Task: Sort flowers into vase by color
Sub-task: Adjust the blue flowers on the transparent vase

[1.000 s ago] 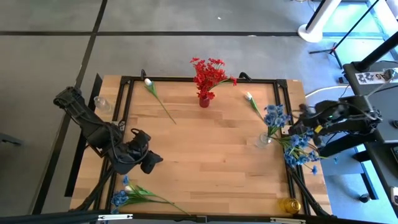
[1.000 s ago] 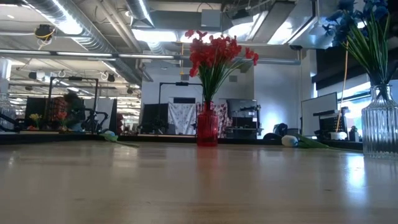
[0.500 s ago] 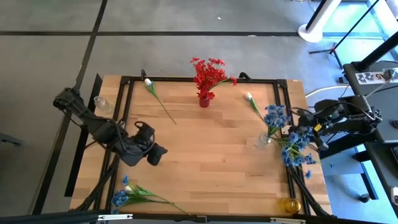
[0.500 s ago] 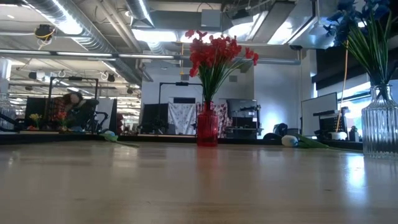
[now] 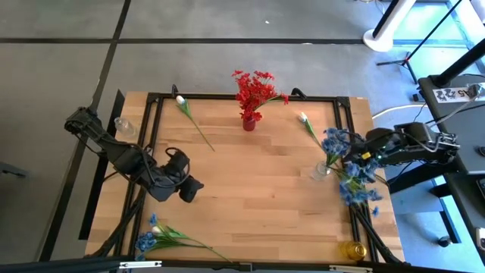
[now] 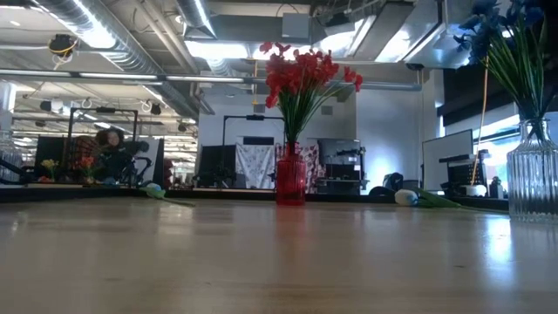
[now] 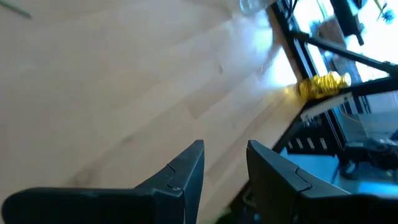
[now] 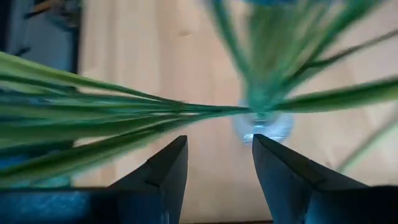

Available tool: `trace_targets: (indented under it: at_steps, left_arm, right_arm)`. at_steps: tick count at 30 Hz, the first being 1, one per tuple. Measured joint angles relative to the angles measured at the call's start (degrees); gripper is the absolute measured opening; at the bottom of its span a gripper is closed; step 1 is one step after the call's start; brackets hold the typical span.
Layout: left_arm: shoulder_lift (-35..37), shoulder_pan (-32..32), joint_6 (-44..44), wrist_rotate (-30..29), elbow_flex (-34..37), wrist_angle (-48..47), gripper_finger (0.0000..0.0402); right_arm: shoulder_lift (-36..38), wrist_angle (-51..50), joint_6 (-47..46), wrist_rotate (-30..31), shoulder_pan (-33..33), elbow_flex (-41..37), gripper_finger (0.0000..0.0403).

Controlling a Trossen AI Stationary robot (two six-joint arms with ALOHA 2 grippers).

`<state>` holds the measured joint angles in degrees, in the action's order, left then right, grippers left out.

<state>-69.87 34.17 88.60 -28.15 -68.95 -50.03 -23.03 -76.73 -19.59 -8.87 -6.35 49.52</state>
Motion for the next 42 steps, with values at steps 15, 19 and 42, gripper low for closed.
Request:
trace_targets:
  at_steps: [15, 19, 42]
  left_arm:
    - [0.00, 0.02, 0.83, 6.03, 0.00, -0.44, 0.0117]
    - [-0.06, 0.04, -0.31, 3.78, 0.00, -0.18, 0.0117]
    - [-9.10, 0.81, -8.85, -0.94, 0.00, 3.03, 0.0117]
  right_arm:
    - [0.08, 1.69, -9.01, -0.34, 0.00, 2.53, 0.0179]
    - [0.66, 2.05, -10.17, -2.16, 0.00, 2.66, 0.0179]
    - [0.70, 4.00, -19.02, 3.01, 0.00, 0.06, 0.0179]
